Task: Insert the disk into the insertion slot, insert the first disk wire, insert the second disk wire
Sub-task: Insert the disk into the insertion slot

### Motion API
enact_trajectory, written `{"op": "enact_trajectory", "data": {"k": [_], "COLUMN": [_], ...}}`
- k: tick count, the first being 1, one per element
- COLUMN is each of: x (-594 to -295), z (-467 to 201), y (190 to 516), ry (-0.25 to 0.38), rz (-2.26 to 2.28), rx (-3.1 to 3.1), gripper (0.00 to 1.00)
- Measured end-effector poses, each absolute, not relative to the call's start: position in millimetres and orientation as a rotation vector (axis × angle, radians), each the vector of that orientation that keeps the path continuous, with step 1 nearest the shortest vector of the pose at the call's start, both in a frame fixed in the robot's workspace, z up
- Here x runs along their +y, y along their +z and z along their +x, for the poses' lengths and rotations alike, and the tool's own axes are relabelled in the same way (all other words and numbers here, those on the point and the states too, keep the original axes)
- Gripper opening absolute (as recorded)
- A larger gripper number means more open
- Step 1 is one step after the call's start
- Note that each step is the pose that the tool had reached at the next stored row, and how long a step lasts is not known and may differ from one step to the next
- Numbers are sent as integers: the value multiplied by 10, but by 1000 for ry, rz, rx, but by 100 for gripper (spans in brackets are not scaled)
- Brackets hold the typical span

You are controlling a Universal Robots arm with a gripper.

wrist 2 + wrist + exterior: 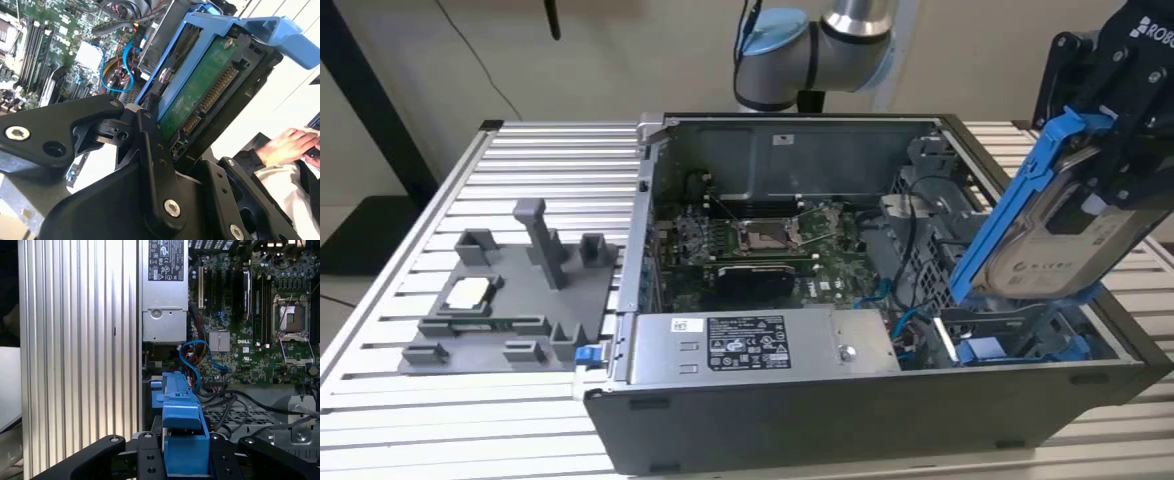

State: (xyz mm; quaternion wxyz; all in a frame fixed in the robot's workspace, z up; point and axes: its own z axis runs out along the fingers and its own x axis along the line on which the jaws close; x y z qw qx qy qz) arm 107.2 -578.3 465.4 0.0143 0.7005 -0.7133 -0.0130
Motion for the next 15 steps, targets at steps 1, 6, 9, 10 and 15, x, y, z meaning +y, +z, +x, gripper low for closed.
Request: {"op": "enact_trajectory", "data": {"k": [1, 6, 9, 10, 15], "x": [-5783, -5783, -5783, -5784, -5782], "z": [1072, 1072, 1073, 1075, 1102], "y": [4647, 4600, 4566, 4552, 4485], "ry": [-40, -40, -40, -40, -40], "rz": [2181, 2181, 2181, 2181, 2181], "rx": [-2221, -2221, -2221, -2221, -2221], "gripper": [33, 33, 33, 33, 33]}}
